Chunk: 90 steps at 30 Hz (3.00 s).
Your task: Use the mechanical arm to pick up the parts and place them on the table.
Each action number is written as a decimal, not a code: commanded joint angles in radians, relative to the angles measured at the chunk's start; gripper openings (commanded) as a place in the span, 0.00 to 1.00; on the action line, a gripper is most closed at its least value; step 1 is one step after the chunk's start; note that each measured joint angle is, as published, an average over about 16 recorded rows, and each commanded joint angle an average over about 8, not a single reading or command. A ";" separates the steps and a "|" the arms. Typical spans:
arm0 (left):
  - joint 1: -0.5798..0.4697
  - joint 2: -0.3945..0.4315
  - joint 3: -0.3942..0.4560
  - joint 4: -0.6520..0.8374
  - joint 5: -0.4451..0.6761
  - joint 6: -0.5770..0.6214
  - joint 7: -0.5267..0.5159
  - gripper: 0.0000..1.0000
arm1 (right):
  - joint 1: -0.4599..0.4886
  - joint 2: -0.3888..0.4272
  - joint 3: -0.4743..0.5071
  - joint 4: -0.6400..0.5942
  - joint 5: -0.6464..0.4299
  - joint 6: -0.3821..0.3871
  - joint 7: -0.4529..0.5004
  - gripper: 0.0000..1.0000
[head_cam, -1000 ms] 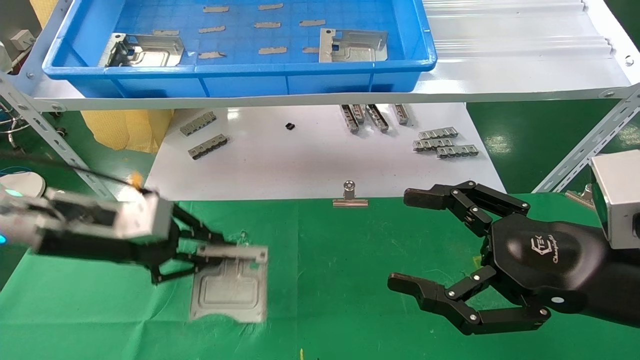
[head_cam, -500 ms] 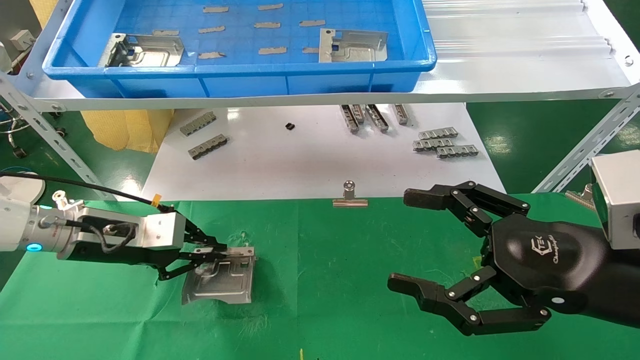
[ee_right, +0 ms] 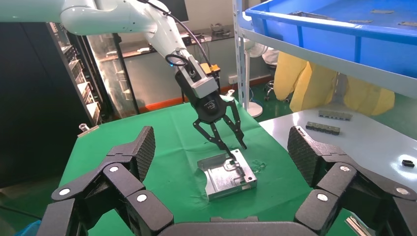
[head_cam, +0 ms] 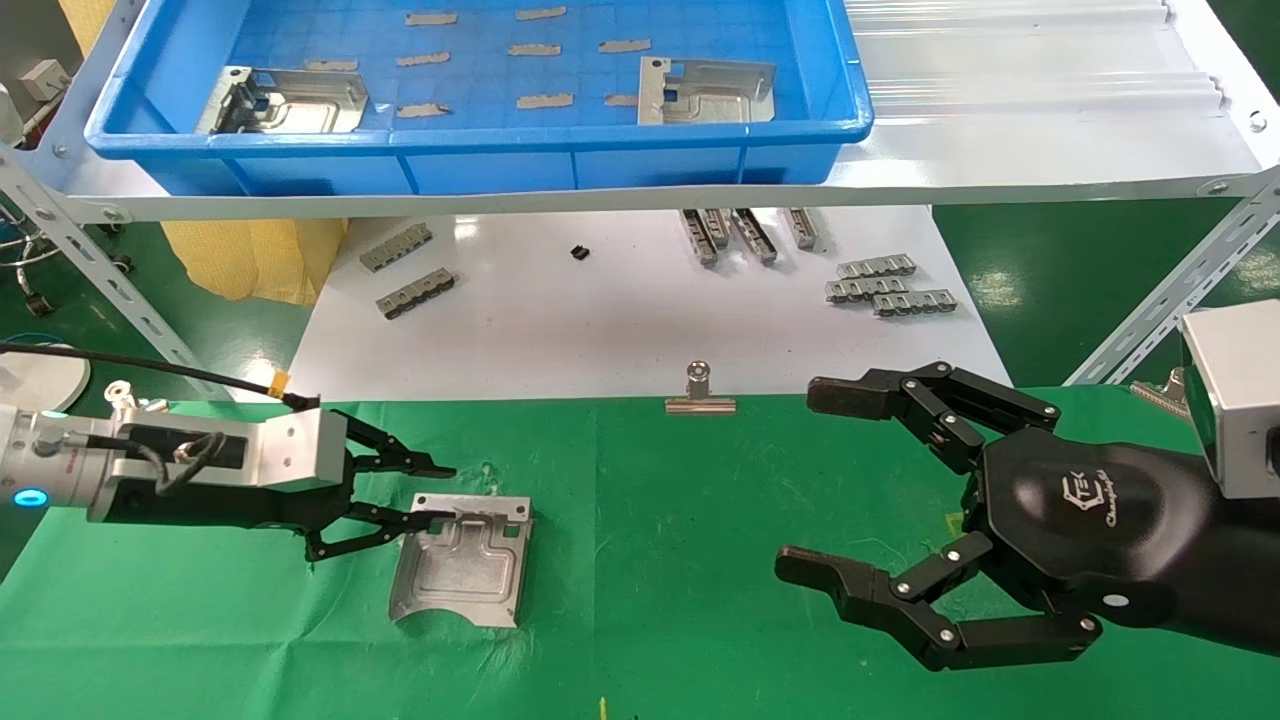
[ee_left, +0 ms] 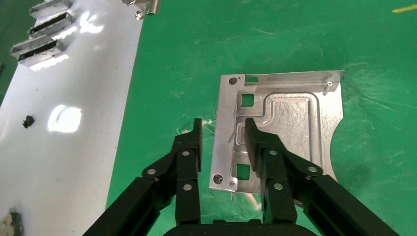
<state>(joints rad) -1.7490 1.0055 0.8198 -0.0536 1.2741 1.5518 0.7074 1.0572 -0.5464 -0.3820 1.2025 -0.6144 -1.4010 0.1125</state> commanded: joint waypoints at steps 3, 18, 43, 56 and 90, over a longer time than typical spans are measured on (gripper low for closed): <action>-0.003 -0.003 -0.011 0.024 -0.017 0.027 -0.030 1.00 | 0.000 0.000 0.000 0.000 0.000 0.000 0.000 1.00; 0.029 -0.032 -0.062 0.039 -0.099 0.049 -0.109 1.00 | 0.000 0.000 0.000 0.000 0.000 0.000 0.000 1.00; 0.248 -0.155 -0.224 -0.396 -0.248 0.013 -0.376 1.00 | 0.000 0.000 0.000 0.000 0.000 0.000 0.000 1.00; 0.390 -0.234 -0.329 -0.673 -0.346 -0.010 -0.548 1.00 | 0.000 0.000 0.000 0.000 0.000 0.000 0.000 1.00; 0.692 -0.404 -0.553 -1.264 -0.557 -0.058 -0.907 1.00 | 0.000 0.000 0.000 -0.001 0.000 0.000 0.000 1.00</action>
<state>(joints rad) -1.0619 0.6043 0.2702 -1.3081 0.7206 1.4941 -0.1961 1.0568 -0.5462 -0.3819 1.2020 -0.6142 -1.4006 0.1124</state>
